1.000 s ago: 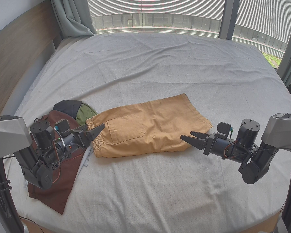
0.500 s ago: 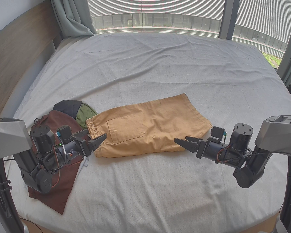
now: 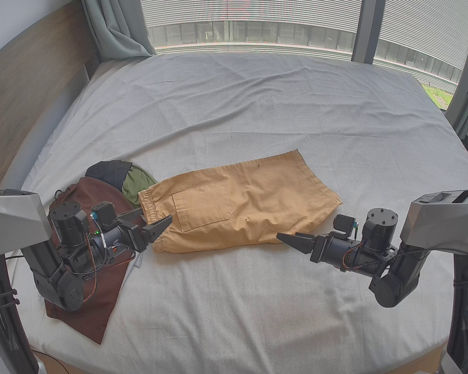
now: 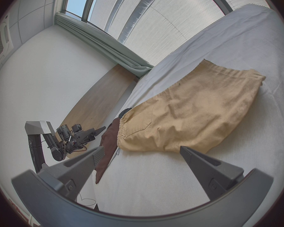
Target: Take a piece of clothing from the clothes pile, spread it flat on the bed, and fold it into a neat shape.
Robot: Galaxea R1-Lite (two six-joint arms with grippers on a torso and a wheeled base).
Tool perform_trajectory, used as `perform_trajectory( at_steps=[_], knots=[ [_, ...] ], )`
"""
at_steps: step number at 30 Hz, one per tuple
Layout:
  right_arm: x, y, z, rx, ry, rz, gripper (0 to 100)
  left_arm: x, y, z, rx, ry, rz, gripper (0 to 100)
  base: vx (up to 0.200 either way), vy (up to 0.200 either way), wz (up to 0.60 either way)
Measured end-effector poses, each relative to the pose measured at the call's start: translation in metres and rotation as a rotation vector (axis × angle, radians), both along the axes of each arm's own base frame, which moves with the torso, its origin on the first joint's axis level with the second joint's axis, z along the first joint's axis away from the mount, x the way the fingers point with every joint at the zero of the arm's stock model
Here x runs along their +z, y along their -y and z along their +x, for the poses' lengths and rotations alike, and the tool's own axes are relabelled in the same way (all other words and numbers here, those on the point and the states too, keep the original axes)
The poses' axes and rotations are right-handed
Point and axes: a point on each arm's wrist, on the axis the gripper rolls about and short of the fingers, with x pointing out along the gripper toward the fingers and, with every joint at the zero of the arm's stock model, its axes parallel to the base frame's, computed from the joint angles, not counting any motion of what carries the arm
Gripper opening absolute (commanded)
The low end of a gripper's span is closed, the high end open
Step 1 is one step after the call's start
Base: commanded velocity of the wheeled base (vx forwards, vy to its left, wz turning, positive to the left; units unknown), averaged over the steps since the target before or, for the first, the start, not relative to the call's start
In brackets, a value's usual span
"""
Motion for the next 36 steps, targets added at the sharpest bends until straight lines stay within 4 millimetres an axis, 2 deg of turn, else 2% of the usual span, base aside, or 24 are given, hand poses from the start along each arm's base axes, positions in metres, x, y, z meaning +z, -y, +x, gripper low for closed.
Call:
perform_trajectory(
  at_steps=[18, 36],
  knots=[
    [-0.028, 0.0, 0.004, -0.003, -0.064, -0.023, 100, -0.002, -0.001, 0.001, 0.006, -0.006, 0.001, 100, 0.0, 0.0, 0.0],
    [-0.053, -0.005, 0.019, -0.012, -0.1, -0.01, 100, -0.003, -0.001, 0.002, 0.005, -0.005, 0.001, 100, 0.0, 0.0, 0.0]
  ],
)
